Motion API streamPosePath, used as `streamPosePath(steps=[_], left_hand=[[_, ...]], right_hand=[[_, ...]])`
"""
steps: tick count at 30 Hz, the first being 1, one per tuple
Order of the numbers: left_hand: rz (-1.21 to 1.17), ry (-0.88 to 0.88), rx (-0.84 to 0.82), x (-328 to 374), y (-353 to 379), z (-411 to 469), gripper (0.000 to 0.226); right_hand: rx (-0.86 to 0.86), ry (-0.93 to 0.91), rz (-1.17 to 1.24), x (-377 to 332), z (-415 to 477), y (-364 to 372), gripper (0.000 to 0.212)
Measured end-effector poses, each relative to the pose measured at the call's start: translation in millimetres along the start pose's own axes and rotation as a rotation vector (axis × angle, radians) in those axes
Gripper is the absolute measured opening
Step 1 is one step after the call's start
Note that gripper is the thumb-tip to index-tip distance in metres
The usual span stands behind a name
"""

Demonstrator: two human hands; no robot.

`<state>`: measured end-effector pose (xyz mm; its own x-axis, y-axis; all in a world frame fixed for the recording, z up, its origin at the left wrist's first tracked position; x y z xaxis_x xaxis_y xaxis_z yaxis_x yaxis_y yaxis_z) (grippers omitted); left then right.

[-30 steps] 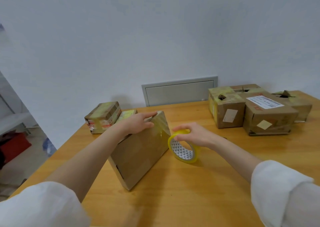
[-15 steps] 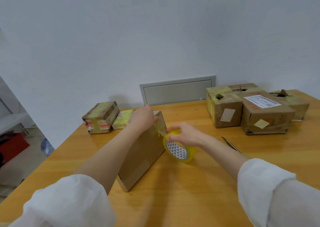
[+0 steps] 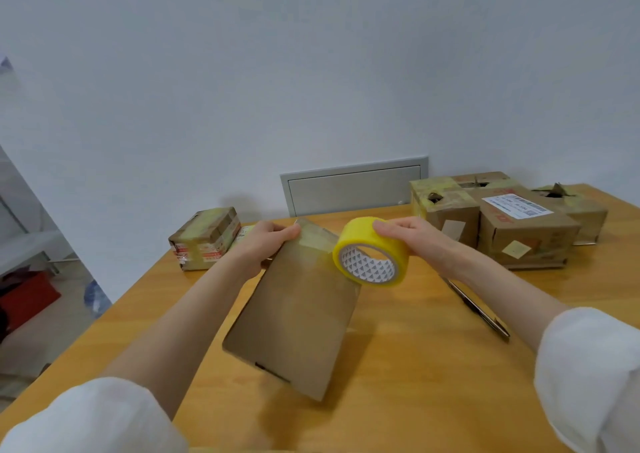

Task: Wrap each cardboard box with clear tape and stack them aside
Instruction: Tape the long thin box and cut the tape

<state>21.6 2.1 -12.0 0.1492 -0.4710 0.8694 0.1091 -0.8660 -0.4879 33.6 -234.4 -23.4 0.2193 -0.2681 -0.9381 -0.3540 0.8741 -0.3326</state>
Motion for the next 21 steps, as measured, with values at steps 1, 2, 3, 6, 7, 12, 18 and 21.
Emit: streamPosePath(steps=[1,2,3,6,7,12,18,21], left_hand=[[-0.019,-0.002,0.006,-1,0,-1,0.036],[-0.033,-0.005,0.008,-1,2,-2,0.037],[-0.039,-0.005,0.008,-2,4,-3,0.037],[-0.103,-0.003,0.051,-5,-1,-7,0.03],[-0.147,-0.005,0.083,-7,-8,-8,0.027],[-0.184,-0.03,0.11,-24,-20,-7,0.033],[-0.257,-0.068,0.094,-33,-17,-9,0.033],[-0.311,-0.089,0.071,-37,-14,-12,0.034]], right_hand=[[-0.002,-0.006,-0.037,-7,-1,-1,0.058],[-0.004,-0.01,-0.069,-12,-1,-2,0.053],[-0.004,-0.014,-0.092,-18,0,-4,0.046],[0.025,-0.019,-0.186,-23,-1,-17,0.036],[0.034,-0.019,-0.257,-21,-3,-22,0.042],[0.048,0.094,-0.528,2,-14,-32,0.044],[0.108,0.125,-0.62,9,-6,-33,0.071],[0.121,0.147,-0.702,15,-3,-29,0.081]])
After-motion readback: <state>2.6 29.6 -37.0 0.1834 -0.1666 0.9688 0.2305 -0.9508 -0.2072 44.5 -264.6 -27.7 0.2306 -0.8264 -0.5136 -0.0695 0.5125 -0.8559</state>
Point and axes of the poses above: each hand's wrist, its own z-axis towards the middle knuckle, its own y-axis out of the palm, x = y × z, the point moved 9 cm from there along z, towards the middle knuckle, and after that the axes turned 2 degrees about x, right-handed, at the moved point
